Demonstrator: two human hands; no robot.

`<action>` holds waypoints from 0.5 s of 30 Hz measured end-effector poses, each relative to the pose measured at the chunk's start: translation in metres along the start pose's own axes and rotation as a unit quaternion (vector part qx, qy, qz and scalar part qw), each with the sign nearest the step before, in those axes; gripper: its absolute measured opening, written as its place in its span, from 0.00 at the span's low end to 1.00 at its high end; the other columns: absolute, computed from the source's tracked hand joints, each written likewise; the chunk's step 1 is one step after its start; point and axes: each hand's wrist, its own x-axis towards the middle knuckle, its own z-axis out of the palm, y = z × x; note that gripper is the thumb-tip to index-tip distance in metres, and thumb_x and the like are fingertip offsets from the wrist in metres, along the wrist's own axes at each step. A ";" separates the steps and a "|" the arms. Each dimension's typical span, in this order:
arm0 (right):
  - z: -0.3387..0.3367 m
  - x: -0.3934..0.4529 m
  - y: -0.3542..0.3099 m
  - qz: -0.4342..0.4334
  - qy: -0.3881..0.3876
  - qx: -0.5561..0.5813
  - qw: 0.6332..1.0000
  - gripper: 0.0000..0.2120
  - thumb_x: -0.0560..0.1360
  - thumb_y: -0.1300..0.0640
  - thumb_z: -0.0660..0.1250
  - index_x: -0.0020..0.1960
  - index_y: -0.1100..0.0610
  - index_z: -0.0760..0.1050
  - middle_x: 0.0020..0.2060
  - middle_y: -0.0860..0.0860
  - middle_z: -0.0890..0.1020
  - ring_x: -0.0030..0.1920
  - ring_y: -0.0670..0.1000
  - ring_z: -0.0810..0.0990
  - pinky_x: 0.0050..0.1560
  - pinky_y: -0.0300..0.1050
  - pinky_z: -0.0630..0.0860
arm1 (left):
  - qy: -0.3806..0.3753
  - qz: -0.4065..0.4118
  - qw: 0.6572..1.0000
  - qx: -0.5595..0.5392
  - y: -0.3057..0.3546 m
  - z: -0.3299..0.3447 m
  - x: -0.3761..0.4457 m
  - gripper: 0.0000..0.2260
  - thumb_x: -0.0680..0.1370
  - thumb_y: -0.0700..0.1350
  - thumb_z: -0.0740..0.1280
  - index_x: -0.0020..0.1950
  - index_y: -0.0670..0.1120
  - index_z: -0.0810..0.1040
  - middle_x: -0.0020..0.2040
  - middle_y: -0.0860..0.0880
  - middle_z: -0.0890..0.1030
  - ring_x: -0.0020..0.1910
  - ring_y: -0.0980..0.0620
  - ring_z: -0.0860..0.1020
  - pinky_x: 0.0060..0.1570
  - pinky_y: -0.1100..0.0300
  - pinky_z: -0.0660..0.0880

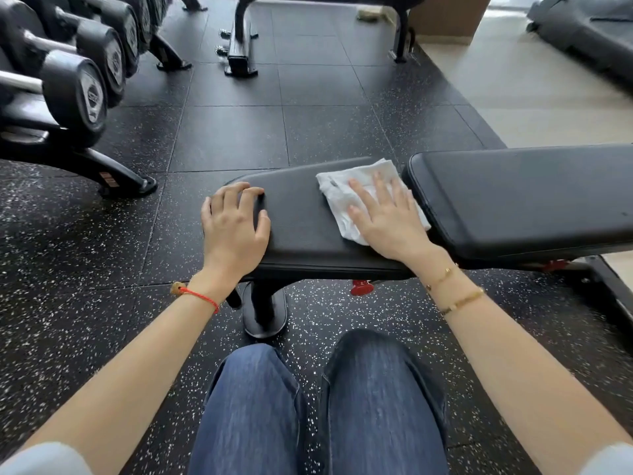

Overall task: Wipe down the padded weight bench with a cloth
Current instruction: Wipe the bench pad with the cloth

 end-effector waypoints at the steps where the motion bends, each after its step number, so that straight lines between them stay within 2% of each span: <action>1: -0.002 0.014 -0.001 0.018 -0.003 0.002 1.000 0.26 0.82 0.38 0.45 0.78 0.36 0.46 0.80 0.52 0.43 0.79 0.59 0.39 0.76 0.58 0.37 | -0.001 -0.001 1.000 -0.002 0.001 0.000 0.000 0.17 0.79 0.47 0.62 0.67 0.46 0.73 0.69 0.46 0.72 0.70 0.43 0.66 0.72 0.41 0.58; 5: -0.008 0.058 -0.027 0.029 -0.022 0.000 0.999 0.27 0.81 0.37 0.44 0.79 0.38 0.46 0.80 0.52 0.42 0.78 0.61 0.38 0.76 0.61 0.36 | 0.001 -0.006 1.000 -0.006 0.003 -0.003 0.001 0.16 0.79 0.47 0.61 0.66 0.47 0.74 0.68 0.47 0.72 0.70 0.44 0.66 0.72 0.42 0.58; 10: 0.009 0.025 -0.073 -0.086 0.000 -0.026 0.996 0.27 0.82 0.38 0.45 0.79 0.39 0.46 0.80 0.52 0.44 0.79 0.60 0.38 0.76 0.60 0.35 | 0.003 -0.011 1.000 -0.019 0.002 -0.005 0.000 0.17 0.77 0.47 0.59 0.66 0.48 0.74 0.67 0.47 0.73 0.70 0.45 0.67 0.71 0.43 0.59; 13: 0.012 -0.007 -0.057 -0.113 0.006 -0.020 0.993 0.26 0.82 0.38 0.44 0.79 0.37 0.44 0.80 0.51 0.42 0.79 0.58 0.37 0.76 0.57 0.34 | 0.004 -0.012 0.999 -0.030 0.002 -0.005 0.000 0.16 0.78 0.46 0.60 0.66 0.48 0.74 0.68 0.48 0.73 0.70 0.46 0.66 0.72 0.43 0.59; 15: 0.009 -0.020 -0.035 -0.095 0.015 -0.018 0.995 0.26 0.82 0.39 0.44 0.79 0.37 0.43 0.80 0.51 0.43 0.79 0.56 0.38 0.77 0.56 0.36 | 0.006 -0.010 0.999 -0.031 0.001 -0.005 -0.001 0.16 0.78 0.45 0.62 0.66 0.47 0.75 0.68 0.48 0.73 0.70 0.46 0.66 0.72 0.43 0.58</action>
